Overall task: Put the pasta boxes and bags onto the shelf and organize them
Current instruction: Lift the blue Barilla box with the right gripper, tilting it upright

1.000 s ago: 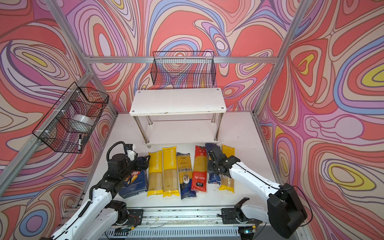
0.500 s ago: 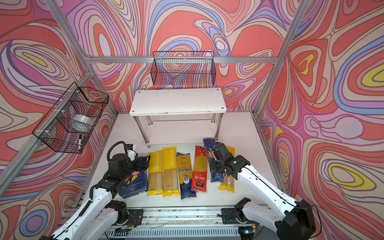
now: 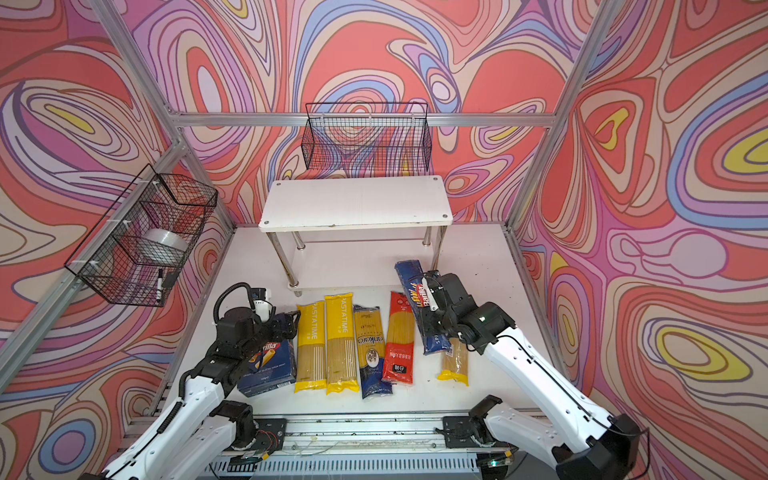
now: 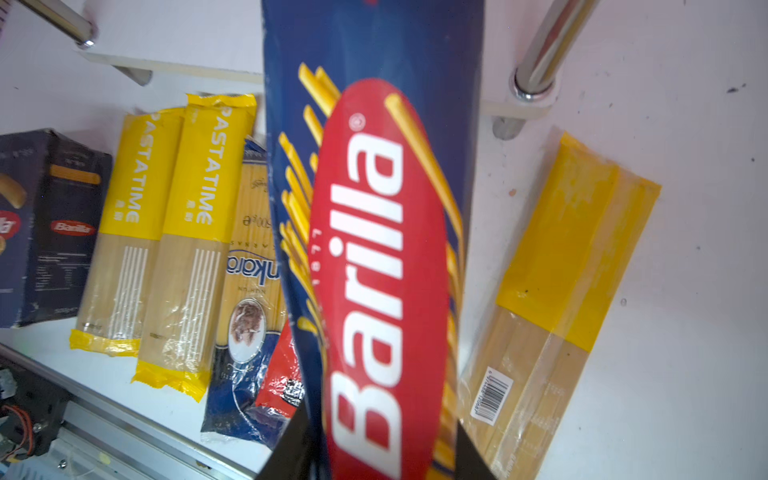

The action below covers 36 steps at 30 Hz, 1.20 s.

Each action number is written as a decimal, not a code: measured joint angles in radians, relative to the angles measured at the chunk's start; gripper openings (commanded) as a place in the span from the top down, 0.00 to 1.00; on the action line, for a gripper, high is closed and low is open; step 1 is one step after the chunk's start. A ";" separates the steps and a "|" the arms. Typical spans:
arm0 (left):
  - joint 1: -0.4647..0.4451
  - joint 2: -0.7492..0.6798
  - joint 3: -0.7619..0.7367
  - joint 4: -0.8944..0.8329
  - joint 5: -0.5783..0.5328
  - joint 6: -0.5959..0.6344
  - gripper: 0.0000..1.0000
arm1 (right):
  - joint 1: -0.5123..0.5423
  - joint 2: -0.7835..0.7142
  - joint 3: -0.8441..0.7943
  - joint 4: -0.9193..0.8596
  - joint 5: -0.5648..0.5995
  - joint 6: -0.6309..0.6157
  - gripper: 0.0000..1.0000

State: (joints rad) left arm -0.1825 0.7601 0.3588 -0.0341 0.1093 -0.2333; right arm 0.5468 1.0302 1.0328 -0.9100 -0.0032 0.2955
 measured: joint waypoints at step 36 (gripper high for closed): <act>0.000 0.014 0.000 0.000 0.002 0.000 0.00 | 0.000 0.015 0.408 -0.261 0.023 -0.097 1.00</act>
State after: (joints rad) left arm -0.1825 0.7742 0.3592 -0.0341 0.1112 -0.2333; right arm 0.5468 1.0454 1.4406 -1.1713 0.0196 0.1989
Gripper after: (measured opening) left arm 0.999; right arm 0.352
